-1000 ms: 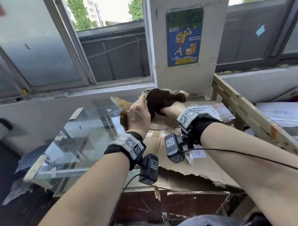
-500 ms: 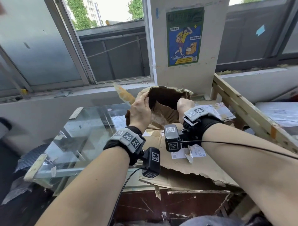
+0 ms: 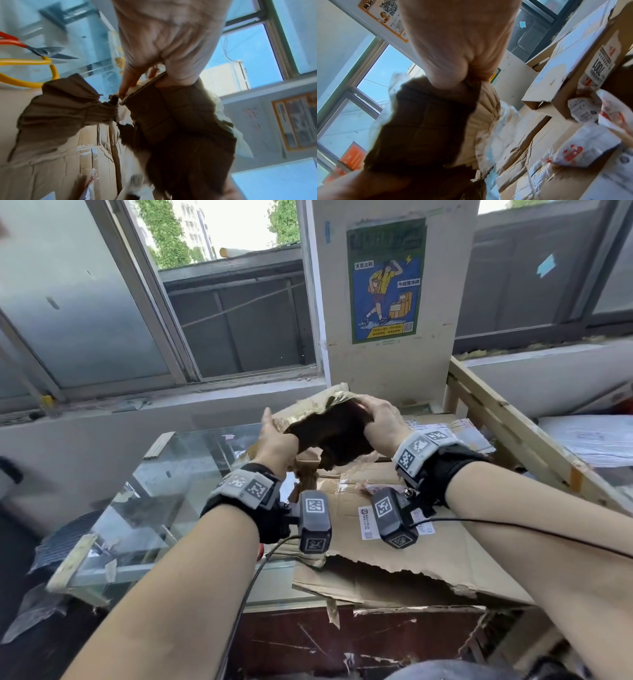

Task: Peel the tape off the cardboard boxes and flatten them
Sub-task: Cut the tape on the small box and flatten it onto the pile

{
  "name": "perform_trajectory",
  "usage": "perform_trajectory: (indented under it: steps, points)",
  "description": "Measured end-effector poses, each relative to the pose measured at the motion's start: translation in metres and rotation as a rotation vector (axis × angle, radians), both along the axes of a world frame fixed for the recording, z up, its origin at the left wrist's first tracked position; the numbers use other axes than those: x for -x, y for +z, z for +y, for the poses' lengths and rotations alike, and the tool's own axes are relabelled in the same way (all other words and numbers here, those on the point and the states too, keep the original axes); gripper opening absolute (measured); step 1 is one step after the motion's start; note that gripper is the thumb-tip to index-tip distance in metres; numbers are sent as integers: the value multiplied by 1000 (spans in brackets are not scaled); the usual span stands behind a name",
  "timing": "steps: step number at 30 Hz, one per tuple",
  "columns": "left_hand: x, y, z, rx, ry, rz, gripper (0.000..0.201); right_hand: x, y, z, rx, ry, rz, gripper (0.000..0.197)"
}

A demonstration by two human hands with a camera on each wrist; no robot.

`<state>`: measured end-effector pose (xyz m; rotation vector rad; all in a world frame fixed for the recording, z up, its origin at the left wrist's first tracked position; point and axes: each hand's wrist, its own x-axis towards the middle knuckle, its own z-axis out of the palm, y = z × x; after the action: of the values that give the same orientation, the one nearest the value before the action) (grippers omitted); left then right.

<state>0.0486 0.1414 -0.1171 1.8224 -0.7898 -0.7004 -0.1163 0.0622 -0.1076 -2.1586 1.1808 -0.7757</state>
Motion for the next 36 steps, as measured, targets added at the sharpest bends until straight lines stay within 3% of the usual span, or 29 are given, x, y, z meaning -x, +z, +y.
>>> perform_trajectory:
  steps: [7,11,17,19,22,25,28,32,34,36]
  points:
    - [-5,3,3,241,53,328,76,15,3,-2,84,98,229,87]
    - [-2,5,7,296,57,501,63,20,-4,-3,153,112,305,82]
    - [9,11,10,387,12,556,65,7,-7,-8,104,8,69,73]
    - [9,15,13,335,-46,467,66,0,-6,-11,101,-2,96,73]
    - [8,21,21,49,-285,244,84,-2,-7,-13,198,0,147,69]
    - [11,33,32,-153,-456,312,83,-1,-17,-18,370,24,195,70]
    - [12,40,34,-91,-333,507,55,0,-26,-19,504,86,202,72]
    - [17,32,25,-55,-208,413,46,6,-24,-4,584,223,183,62]
    - [17,29,16,-50,-152,408,71,6,-19,2,631,312,207,57]
    - [13,24,9,-12,-76,455,120,5,-17,4,666,392,245,60]
